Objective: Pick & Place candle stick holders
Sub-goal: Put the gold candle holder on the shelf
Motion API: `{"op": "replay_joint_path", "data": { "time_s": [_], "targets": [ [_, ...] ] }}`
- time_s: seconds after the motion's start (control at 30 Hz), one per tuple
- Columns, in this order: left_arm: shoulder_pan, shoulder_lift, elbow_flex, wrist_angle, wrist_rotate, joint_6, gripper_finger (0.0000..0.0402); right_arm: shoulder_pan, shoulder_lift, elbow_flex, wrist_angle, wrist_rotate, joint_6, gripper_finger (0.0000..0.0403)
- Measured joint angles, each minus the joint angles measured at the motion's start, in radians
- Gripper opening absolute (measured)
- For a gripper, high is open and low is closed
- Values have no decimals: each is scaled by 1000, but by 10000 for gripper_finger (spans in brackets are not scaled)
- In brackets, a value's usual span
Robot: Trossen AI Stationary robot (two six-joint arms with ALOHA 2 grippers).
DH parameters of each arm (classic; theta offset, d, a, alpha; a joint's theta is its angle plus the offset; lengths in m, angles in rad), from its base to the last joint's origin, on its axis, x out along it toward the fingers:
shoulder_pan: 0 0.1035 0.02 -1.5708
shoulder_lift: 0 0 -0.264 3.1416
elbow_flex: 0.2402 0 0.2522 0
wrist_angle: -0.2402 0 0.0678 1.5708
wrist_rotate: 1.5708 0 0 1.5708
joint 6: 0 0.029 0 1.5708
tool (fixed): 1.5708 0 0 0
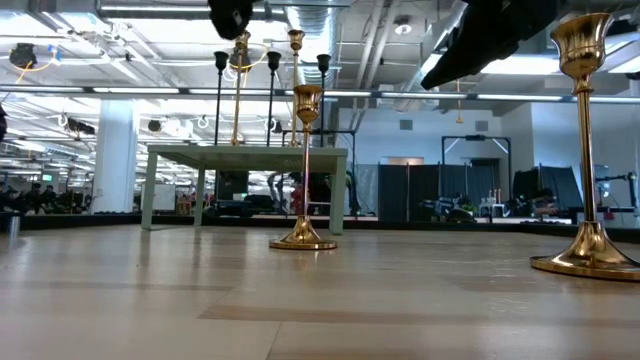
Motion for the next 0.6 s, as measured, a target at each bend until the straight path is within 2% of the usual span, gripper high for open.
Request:
{"op": "replay_joint_path", "data": {
  "time_s": [0.1,0.27,0.47,0.6],
  "targets": [
    [-58,-12,1,1,-75,76,173,0,0,0,0,0,0,74],
    [-164,-15,-13,-24,-142,163,152,0,0,0,0,0,0,74],
    [-247,-13,-119,-27,-351,212,138,-5,0,0,0,1,0,74],
    [-271,-13,-192,41,-370,207,133,-4,0,0,3,2,0,74]
  ]
}}
